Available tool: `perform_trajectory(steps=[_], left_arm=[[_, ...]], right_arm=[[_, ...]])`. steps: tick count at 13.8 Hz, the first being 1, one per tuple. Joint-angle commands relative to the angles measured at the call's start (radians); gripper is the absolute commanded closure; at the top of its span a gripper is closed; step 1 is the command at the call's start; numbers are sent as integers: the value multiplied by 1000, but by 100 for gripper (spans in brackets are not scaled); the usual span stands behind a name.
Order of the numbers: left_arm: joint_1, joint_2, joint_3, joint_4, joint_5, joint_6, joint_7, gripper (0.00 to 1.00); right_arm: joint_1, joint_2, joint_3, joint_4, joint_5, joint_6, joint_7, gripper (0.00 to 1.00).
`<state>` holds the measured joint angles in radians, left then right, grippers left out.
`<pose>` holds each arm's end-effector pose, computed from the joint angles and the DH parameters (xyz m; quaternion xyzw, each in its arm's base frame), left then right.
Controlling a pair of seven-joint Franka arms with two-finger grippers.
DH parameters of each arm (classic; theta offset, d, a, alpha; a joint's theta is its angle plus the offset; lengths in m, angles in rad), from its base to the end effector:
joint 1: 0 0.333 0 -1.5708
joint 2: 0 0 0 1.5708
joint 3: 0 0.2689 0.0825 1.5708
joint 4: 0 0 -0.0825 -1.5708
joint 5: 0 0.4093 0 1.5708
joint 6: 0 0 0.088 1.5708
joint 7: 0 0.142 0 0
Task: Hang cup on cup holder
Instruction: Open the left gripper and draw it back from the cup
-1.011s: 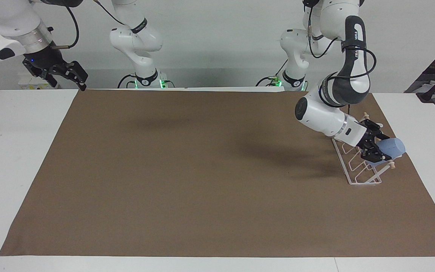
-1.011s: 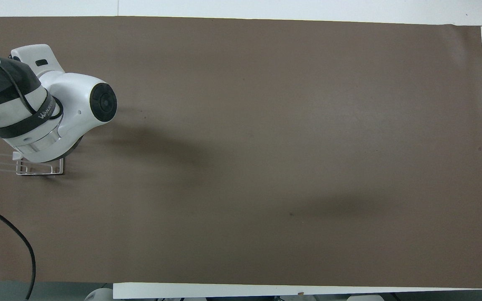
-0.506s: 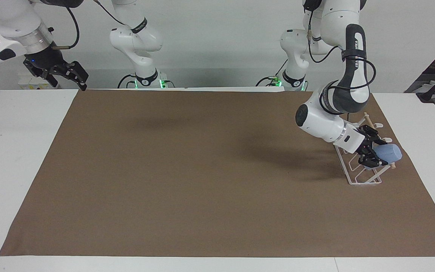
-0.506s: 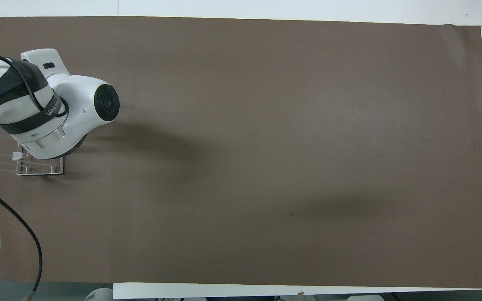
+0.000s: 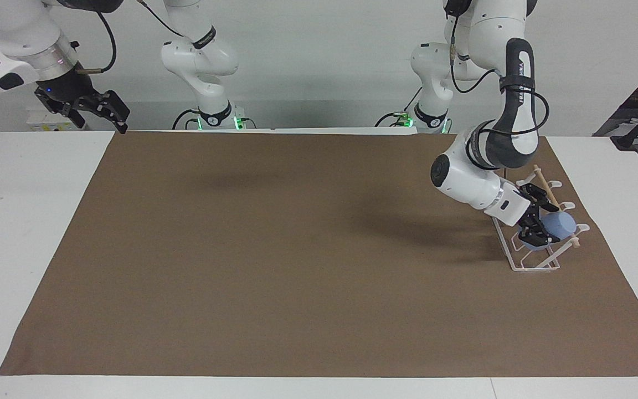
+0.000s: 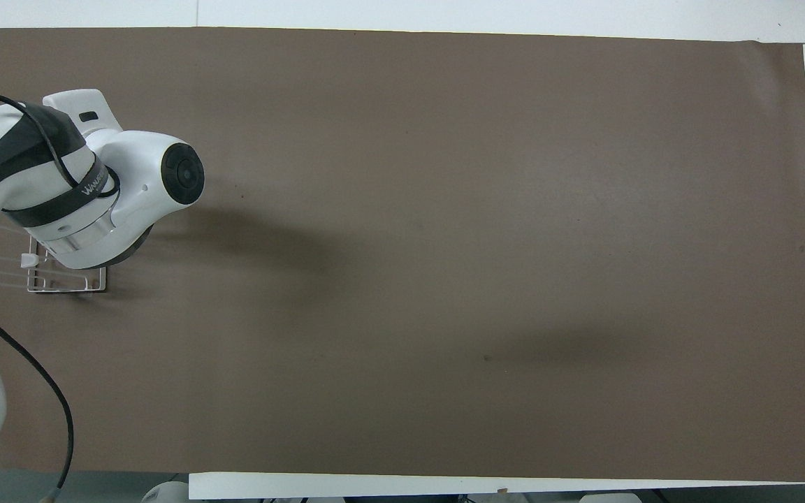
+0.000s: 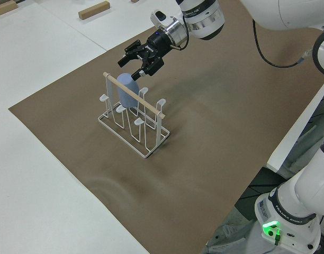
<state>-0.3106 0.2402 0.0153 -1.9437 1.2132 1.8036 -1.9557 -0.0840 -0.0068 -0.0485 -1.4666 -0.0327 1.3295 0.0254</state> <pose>0.6056 -0.0690 0.3051 -0.7163 -0.4369 -0.4035 0.3650 0.5416 -0.0775 0.5776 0.9944 -0.0815 -0.0659 0.0124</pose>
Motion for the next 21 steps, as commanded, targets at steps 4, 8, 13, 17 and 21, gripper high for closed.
perform_trajectory(steps=[4,8,13,17,21], left_arm=[[-22,-70,3,112,-243,-33,193,0],[-10,-73,6,291,-475,-116,453,0],[70,-156,20,347,-837,-154,772,0],[131,-170,20,347,-1029,-230,1050,0],[160,-183,20,342,-1112,-297,1435,0]], right_arm=[[4,-22,-5,-26,-3,-3,-19,1],[1,-22,-5,-26,-3,-3,-24,1],[1,-22,-5,-26,-3,-3,-24,1],[1,-22,-5,-26,-1,-3,-24,1],[1,-22,-5,-26,-3,-3,-24,1]])
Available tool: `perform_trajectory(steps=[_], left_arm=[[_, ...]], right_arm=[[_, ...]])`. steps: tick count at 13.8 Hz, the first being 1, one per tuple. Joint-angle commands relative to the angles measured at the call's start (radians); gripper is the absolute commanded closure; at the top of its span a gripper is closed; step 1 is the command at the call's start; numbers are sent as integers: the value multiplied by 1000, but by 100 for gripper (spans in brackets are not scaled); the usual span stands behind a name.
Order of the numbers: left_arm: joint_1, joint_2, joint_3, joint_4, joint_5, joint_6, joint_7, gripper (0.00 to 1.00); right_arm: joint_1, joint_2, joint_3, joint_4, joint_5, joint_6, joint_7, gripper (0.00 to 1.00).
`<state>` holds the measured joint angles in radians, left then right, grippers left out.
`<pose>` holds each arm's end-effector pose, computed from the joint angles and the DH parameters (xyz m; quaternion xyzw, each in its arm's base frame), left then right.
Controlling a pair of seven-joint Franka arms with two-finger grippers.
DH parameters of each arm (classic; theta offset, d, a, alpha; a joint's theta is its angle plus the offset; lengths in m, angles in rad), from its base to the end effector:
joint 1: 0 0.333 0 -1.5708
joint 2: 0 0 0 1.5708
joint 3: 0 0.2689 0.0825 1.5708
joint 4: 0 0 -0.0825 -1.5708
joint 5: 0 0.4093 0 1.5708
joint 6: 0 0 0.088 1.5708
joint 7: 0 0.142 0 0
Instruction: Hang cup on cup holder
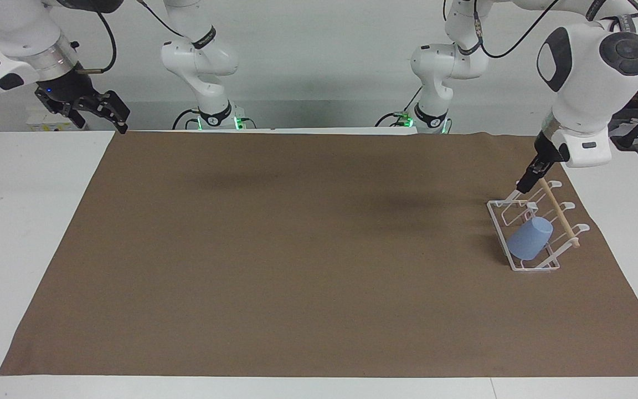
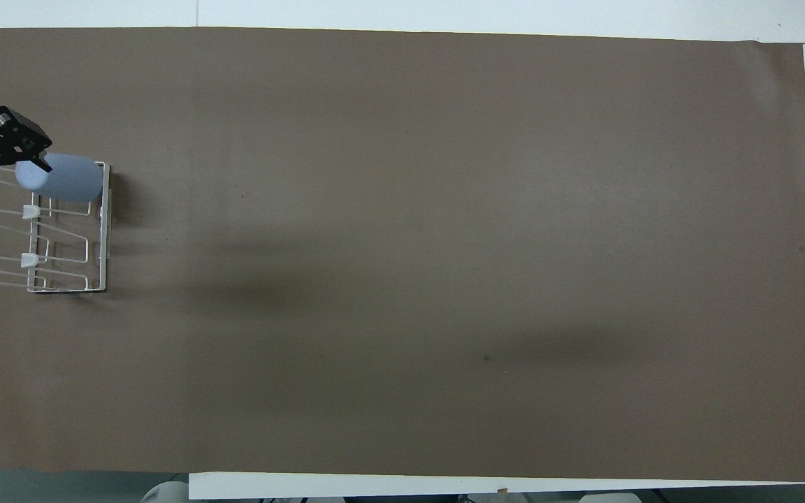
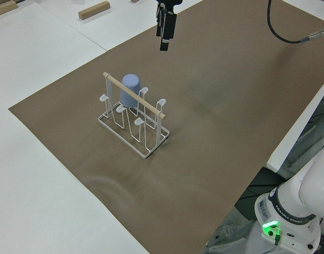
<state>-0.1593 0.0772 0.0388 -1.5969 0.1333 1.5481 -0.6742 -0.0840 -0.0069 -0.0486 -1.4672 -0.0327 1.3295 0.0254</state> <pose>0.5862 -0.0522 0.4840 -0.9585 -0.2696 0.0316 0.0870 0.5416 -0.0776 0.5774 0.9944 -0.0816 -0.0661 0.0124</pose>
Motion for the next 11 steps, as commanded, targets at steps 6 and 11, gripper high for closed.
perform_trajectory(steps=[6,11], left_arm=[[14,-48,6,14,-70,-36,667,0],[24,-46,9,71,-81,-16,705,0]], right_arm=[[0,-22,-5,-27,-3,-3,-24,1],[-2,-22,-5,-27,-3,-3,-24,1]])
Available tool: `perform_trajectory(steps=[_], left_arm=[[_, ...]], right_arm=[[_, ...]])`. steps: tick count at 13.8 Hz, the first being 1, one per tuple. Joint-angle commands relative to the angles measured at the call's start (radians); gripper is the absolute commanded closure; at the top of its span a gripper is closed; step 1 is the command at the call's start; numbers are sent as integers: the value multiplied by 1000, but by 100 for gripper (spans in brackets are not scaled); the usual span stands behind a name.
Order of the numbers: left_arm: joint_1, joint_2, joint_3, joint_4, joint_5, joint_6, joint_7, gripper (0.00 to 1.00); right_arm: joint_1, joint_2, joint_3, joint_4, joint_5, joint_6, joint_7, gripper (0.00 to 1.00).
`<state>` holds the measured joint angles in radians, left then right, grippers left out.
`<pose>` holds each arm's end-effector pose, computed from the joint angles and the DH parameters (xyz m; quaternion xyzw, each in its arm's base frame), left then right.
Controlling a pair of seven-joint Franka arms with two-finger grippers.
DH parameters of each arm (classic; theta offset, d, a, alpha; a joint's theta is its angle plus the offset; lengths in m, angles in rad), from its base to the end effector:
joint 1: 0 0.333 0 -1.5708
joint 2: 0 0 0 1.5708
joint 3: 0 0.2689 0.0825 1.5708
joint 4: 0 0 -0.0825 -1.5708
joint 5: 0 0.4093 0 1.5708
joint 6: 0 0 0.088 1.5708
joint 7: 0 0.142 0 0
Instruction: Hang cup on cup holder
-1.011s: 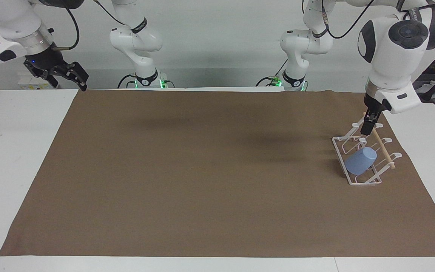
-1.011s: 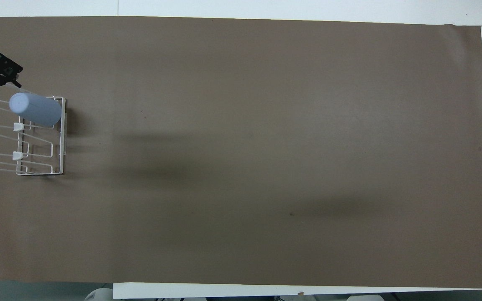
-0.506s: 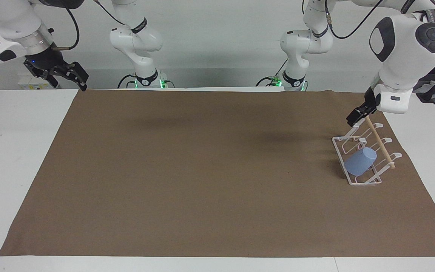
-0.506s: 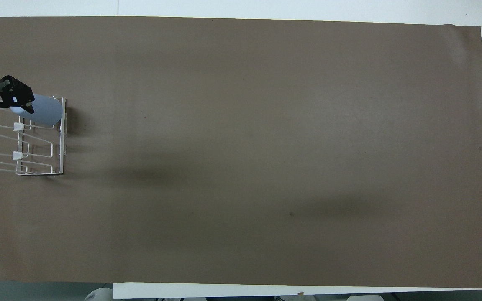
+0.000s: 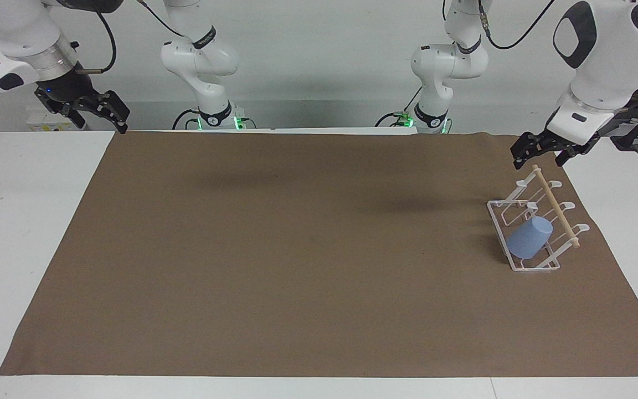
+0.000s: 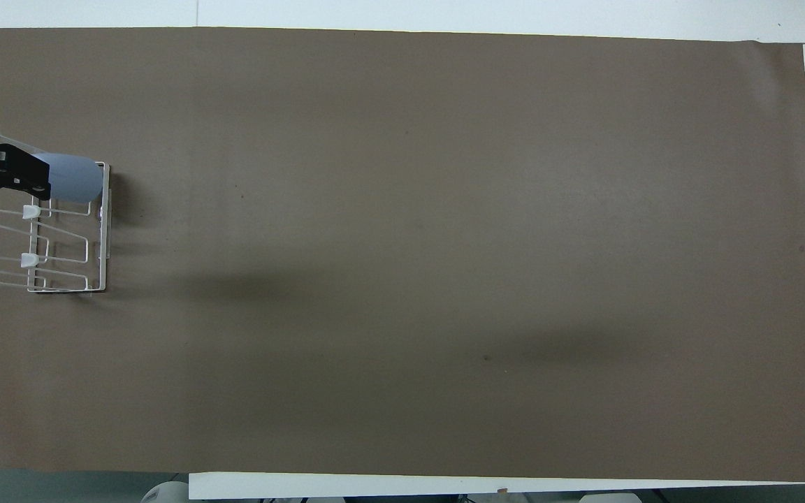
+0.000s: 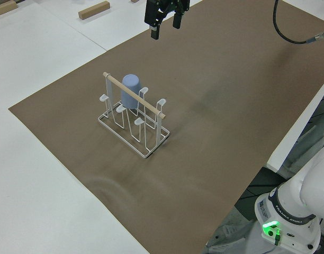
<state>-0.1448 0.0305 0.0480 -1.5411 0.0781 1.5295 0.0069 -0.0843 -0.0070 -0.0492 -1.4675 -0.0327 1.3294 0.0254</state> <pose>0.5803 -0.0453 0.5363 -0.9977 0.0510 0.0192 0.0407 0.5415 -0.0780 0.5773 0.9943 -0.0820 -0.0663 0.0124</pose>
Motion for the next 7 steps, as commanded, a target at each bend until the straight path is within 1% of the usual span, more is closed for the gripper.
perform_trajectory(steps=[1,3,5,7], left_arm=[[10,-4,6,15,-43,4,25,0],[33,-9,0,27,-58,32,2,0],[39,-40,0,-32,-96,110,-85,0],[31,-57,-2,-63,-95,107,-85,0]], right_arm=[[-8,-22,-4,-25,-3,-3,-24,1],[-2,-22,-4,-25,-3,-1,-24,1],[-2,-22,-4,-25,-3,-1,-24,1],[-2,-22,-4,-25,-3,-1,-24,1]])
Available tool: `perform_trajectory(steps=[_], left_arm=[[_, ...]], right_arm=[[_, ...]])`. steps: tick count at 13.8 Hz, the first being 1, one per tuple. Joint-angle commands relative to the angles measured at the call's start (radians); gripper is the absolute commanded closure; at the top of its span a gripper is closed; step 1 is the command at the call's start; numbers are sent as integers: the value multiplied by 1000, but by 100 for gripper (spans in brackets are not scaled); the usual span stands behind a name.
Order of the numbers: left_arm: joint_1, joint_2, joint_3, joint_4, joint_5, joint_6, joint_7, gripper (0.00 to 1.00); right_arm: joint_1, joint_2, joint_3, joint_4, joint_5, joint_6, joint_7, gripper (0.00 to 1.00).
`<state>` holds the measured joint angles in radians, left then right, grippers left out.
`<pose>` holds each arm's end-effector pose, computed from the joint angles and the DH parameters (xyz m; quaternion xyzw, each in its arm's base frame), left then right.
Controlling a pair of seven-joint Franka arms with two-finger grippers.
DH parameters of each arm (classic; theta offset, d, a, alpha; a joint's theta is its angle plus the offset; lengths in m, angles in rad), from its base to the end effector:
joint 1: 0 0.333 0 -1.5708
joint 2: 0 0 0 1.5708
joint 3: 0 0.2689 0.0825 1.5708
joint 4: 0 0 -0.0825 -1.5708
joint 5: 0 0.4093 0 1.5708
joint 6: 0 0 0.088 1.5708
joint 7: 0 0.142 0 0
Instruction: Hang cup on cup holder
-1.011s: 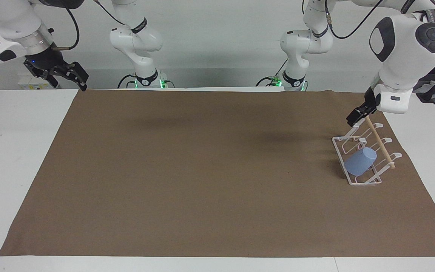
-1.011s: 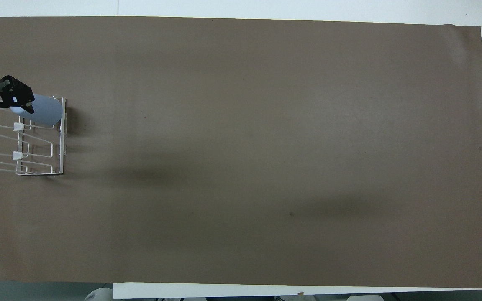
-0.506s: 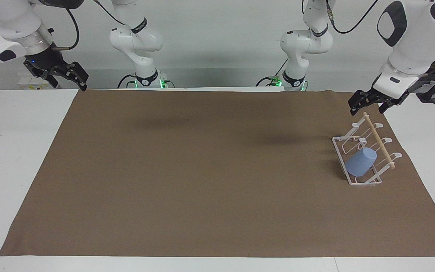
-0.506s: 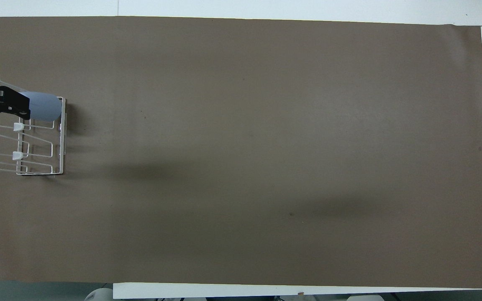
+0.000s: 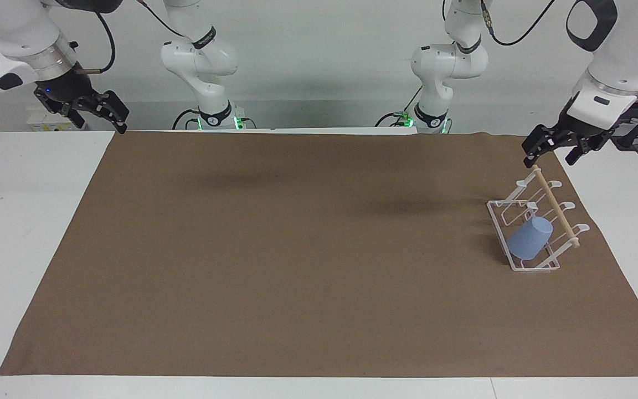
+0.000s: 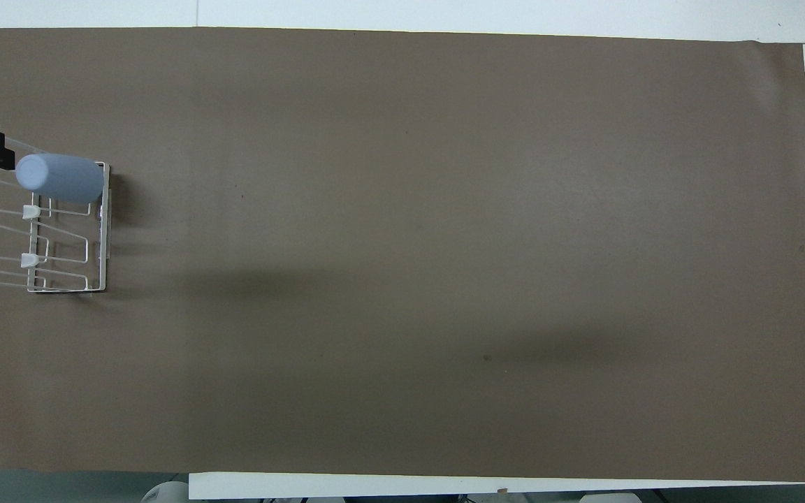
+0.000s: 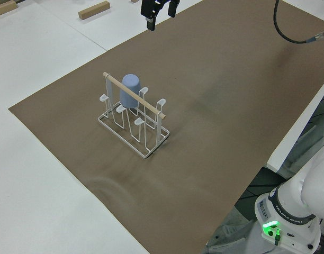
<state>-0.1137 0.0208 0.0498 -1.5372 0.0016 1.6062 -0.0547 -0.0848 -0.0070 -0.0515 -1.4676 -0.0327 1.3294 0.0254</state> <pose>0.5898 -0.0377 0.5503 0.9997 -0.0046 0.0241 0.0001 0.5412 -0.0796 0.5773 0.9942 -0.0834 -0.0663 0.0123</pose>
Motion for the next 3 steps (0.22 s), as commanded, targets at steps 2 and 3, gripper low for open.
perform_trajectory(steps=[2,3], left_arm=[[-1,-47,-4,-64,-14,17,2,0],[0,-47,-4,-63,-12,3,15,0]], right_arm=[[0,-22,-2,-25,-3,-1,-24,1],[2,-22,-2,-25,-3,-1,-24,1]])
